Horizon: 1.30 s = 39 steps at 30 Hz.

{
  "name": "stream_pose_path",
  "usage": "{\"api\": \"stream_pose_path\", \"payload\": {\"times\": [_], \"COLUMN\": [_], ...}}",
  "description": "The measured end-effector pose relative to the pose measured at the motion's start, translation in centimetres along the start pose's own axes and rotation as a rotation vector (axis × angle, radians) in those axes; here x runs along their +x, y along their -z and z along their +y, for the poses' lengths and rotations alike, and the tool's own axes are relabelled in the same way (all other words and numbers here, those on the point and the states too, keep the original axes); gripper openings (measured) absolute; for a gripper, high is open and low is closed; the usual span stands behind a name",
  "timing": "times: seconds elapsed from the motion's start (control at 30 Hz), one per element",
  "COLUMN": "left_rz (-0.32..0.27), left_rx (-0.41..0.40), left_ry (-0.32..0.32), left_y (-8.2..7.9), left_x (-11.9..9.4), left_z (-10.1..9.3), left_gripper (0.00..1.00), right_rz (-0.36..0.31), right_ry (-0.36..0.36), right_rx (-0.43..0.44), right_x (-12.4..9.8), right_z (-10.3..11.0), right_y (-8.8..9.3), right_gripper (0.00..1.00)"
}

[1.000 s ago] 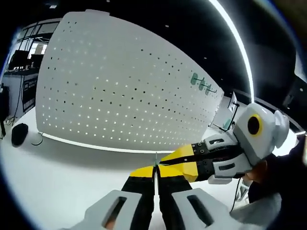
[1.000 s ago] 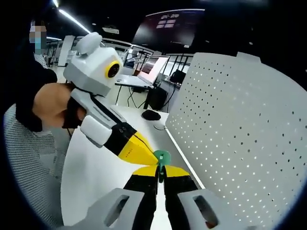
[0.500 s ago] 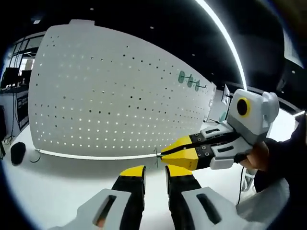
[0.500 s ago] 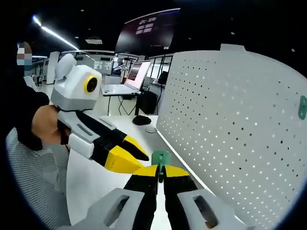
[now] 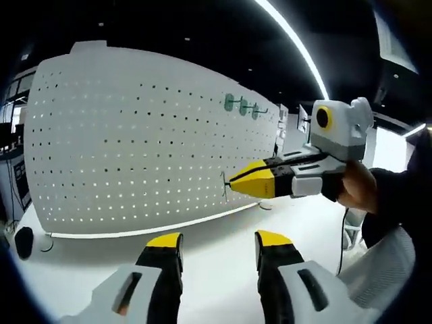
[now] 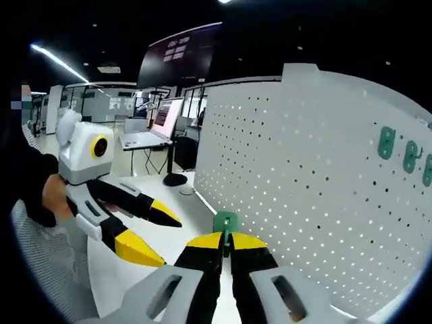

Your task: Insert the hook assembly into the mounting plate slot until the hook locks in place.

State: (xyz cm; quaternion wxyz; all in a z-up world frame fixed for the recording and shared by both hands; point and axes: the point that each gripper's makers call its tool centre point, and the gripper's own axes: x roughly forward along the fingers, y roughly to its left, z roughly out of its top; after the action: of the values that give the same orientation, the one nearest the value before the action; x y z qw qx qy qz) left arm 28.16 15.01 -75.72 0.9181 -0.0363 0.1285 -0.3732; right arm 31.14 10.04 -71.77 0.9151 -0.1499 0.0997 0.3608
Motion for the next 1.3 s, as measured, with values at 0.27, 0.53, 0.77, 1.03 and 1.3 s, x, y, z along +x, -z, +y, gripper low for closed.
{"api": "stream_pose_path", "payload": {"times": [0.27, 0.53, 0.77, 1.03, 1.3], "left_rz": [-0.015, -0.004, -0.006, -0.005, 0.000], "left_rx": [-0.007, 0.005, 0.004, 0.002, 0.002], "left_ry": [-0.003, 0.011, 0.010, 0.009, 0.006], "left_y": [-0.4, -0.2, -0.3, -0.3, -0.2], "left_x": [-0.1, 0.1, 0.0, 0.0, 0.1], "left_z": [0.2, -0.4, -0.2, -0.2, -0.1], "left_gripper": [0.50, 0.51, 0.51, 0.51, 0.51], "right_rz": [-0.013, -0.053, -0.090, -0.152, -0.172], "right_ry": [0.132, 0.296, 0.429, 0.617, 0.726], "right_rx": [0.035, 0.060, 0.067, 0.095, 0.109], "right_x": [-2.6, -6.5, -10.1, -14.5, -15.7], "right_z": [-4.8, -10.8, -16.1, -22.3, -26.0], "right_y": [-0.2, -1.3, -2.6, -4.6, -5.6], "right_gripper": [0.01, 0.01, 0.01, 0.01, 0.01]}}
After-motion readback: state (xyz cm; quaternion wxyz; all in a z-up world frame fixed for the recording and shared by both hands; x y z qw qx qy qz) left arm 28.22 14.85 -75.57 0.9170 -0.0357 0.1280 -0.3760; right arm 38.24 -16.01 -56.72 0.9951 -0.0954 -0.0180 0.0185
